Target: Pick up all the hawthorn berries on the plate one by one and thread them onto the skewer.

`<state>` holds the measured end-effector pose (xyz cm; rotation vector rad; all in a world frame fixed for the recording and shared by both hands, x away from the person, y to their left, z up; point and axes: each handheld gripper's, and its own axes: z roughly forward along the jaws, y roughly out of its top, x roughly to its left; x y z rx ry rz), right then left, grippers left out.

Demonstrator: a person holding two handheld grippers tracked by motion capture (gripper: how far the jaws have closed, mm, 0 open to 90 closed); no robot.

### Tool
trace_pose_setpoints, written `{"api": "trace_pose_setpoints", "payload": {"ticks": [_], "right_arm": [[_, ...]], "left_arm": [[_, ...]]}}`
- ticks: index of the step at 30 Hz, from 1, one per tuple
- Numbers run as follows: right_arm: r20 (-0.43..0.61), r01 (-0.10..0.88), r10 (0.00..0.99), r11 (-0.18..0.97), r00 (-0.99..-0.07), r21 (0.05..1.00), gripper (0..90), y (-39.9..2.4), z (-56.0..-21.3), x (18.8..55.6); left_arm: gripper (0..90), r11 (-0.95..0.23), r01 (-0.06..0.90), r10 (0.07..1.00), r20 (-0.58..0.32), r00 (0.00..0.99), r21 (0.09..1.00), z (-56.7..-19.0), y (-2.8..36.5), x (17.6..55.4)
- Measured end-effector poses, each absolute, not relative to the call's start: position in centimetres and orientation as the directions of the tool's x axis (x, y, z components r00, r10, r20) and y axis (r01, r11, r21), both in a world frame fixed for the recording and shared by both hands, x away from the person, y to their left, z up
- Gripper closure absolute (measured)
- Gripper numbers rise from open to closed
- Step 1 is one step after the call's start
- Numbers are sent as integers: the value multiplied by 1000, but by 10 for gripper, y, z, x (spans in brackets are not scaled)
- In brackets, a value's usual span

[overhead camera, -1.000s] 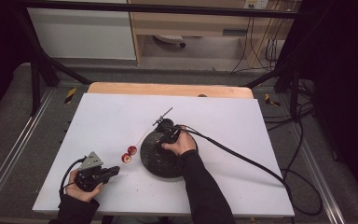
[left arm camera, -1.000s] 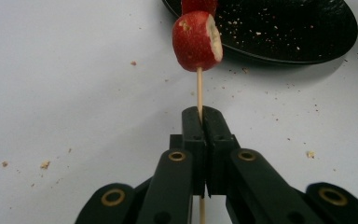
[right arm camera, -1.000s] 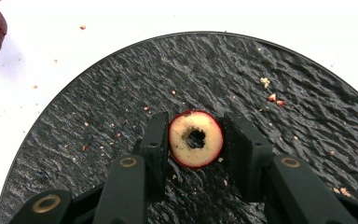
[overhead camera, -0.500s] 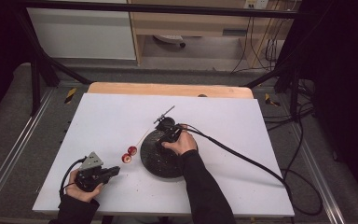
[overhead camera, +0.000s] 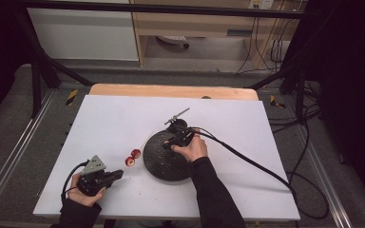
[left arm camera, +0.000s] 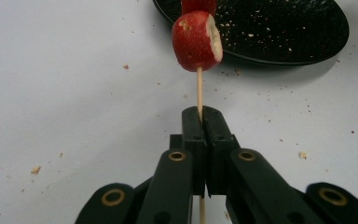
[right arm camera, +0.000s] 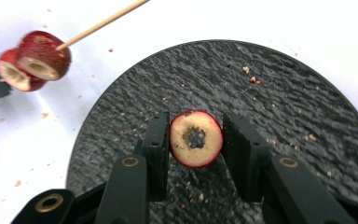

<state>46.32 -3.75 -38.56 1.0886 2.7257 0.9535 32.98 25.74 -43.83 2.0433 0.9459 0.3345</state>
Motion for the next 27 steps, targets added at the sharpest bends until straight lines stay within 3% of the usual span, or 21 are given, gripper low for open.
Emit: {"api": "trace_pose_setpoints", "payload": {"ticks": [10,27], "right_arm": [[233,622,655,456,-719,636,634,-61,-393,448],[430,629,669,72,-606,774,635,-89,-409,420]], "left_arm": [[885,-365,492,720,-96,688,790,-437,254,327],[885,-357,478,712,-98,696,802,-437,247,322]]}}
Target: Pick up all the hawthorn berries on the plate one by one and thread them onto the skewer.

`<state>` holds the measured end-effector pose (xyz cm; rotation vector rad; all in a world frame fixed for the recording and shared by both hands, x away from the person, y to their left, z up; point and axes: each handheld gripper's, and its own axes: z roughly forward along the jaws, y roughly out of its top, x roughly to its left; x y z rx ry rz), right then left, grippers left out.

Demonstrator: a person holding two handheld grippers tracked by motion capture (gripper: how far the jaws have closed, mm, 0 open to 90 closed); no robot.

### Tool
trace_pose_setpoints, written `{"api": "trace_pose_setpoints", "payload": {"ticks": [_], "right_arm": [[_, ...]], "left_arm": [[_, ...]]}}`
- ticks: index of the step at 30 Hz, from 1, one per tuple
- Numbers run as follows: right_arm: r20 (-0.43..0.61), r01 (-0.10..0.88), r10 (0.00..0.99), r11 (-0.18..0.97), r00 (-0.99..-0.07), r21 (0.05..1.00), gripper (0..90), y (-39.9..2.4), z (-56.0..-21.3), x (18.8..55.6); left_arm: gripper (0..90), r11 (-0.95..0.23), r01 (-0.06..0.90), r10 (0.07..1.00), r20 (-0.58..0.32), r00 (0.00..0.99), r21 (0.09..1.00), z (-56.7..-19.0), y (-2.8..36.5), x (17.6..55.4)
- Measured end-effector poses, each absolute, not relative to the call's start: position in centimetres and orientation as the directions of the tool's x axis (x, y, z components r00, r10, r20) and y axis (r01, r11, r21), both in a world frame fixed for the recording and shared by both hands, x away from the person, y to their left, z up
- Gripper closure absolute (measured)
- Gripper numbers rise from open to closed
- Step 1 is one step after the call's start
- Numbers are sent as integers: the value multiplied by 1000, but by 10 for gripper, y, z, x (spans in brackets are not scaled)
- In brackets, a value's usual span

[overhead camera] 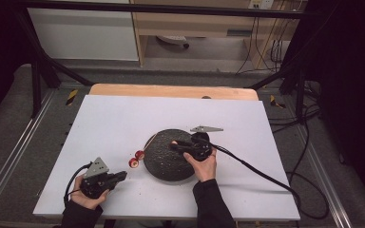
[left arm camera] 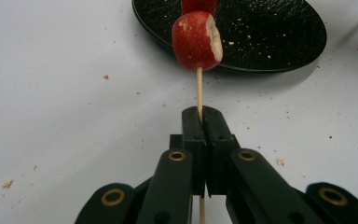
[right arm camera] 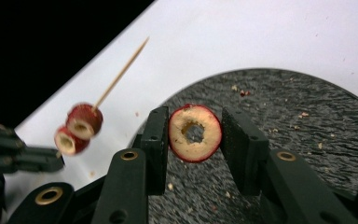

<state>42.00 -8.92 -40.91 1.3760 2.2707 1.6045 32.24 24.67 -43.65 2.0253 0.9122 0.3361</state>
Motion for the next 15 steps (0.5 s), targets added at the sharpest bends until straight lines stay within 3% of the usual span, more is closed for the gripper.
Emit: {"api": "trace_pose_setpoints", "payload": {"ticks": [15], "right_arm": [[553,596,650,-186,-521,781,635,-99,-422,406]], "left_arm": [[885,-348,470,706,-103,700,811,-440,234,318]]}}
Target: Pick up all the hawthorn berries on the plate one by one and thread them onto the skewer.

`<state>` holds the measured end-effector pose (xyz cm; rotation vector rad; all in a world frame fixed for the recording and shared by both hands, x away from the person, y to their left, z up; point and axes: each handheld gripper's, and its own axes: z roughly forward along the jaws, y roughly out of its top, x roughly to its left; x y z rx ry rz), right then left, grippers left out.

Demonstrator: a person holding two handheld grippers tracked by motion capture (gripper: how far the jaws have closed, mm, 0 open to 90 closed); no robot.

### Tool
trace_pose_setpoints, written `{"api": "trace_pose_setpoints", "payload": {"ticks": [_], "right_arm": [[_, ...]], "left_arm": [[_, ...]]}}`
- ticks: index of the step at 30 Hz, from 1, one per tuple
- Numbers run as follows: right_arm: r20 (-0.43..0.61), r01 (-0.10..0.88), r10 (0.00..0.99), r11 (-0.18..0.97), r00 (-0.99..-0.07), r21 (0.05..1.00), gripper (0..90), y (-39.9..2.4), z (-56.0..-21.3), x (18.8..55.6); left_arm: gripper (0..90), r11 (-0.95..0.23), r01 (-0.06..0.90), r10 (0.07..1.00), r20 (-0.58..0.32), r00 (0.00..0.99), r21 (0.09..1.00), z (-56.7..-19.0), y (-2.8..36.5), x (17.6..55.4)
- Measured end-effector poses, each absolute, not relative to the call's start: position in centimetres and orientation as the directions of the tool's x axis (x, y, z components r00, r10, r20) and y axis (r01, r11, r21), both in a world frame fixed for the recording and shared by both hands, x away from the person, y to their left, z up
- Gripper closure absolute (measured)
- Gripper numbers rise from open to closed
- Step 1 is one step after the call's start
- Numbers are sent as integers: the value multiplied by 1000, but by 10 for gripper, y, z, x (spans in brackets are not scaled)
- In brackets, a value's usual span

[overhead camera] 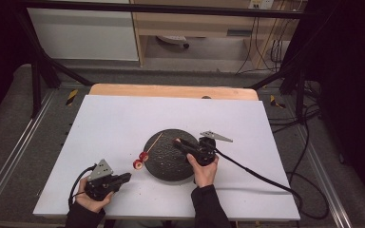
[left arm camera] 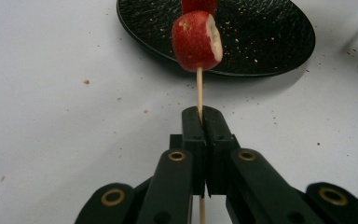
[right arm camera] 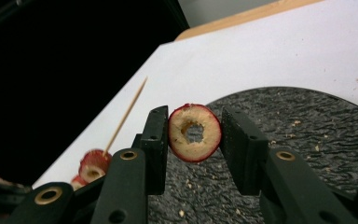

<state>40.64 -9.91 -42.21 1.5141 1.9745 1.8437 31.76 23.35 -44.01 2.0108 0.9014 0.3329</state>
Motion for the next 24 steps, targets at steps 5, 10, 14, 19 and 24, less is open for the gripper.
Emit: {"api": "trace_pose_setpoints", "payload": {"ticks": [5,10,14,19,24], "right_arm": [[580,575,639,-252,-506,779,635,-99,-420,405],[605,549,628,-317,-489,773,635,-99,-417,407],[637,540,609,-371,-472,755,636,-100,-414,410],[666,532,589,-419,-457,736,635,-101,-411,415],[698,518,558,-474,-448,712,636,-101,-412,420]], "left_arm": [[885,-340,467,707,-106,700,816,-440,230,316],[885,-327,467,709,-113,696,821,-441,227,314],[885,-321,466,707,-119,697,825,-441,224,313],[885,-309,467,708,-128,695,829,-441,220,312],[885,-300,466,702,-138,698,833,-442,212,311]]}}
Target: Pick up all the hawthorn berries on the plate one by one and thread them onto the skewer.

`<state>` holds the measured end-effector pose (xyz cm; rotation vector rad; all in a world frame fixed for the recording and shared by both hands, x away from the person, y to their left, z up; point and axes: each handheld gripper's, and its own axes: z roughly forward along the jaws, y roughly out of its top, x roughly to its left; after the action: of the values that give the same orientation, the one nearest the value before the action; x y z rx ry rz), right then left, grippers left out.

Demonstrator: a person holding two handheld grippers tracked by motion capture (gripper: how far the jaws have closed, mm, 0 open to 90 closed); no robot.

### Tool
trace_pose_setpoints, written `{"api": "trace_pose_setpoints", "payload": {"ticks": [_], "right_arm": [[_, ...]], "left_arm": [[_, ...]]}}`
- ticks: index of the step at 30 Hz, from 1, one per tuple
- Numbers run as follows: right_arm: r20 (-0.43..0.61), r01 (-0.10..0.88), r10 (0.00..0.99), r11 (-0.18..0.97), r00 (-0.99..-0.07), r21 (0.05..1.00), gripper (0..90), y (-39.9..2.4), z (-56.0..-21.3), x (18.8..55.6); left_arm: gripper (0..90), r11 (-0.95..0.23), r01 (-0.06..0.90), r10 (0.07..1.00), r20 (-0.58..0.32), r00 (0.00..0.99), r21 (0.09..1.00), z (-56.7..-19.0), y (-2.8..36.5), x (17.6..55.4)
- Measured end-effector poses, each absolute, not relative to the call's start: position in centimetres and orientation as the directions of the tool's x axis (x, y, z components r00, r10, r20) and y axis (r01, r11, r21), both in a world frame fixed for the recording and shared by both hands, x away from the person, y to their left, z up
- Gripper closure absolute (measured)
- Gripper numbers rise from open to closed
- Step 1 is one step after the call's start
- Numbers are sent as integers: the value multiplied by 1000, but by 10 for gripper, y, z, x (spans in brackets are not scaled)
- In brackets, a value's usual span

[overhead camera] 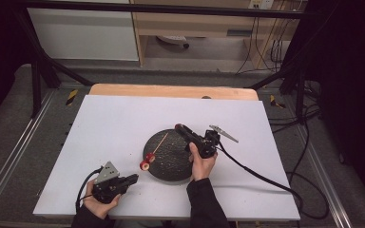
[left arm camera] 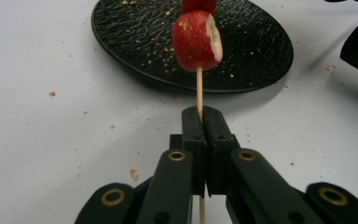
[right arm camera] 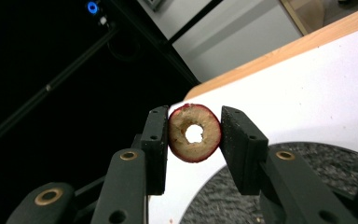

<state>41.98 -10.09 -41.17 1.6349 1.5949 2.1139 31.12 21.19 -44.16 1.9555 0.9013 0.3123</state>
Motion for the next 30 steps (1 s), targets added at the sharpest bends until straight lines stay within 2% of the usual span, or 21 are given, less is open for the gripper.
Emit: {"api": "trace_pose_setpoints", "payload": {"ticks": [15,30], "right_arm": [[745,495,506,-557,-434,667,636,-98,-415,420],[753,487,490,-574,-440,658,636,-95,-418,416]], "left_arm": [[885,-289,455,691,-145,708,842,-444,191,310],[885,-271,460,697,-157,699,845,-444,187,311]]}}
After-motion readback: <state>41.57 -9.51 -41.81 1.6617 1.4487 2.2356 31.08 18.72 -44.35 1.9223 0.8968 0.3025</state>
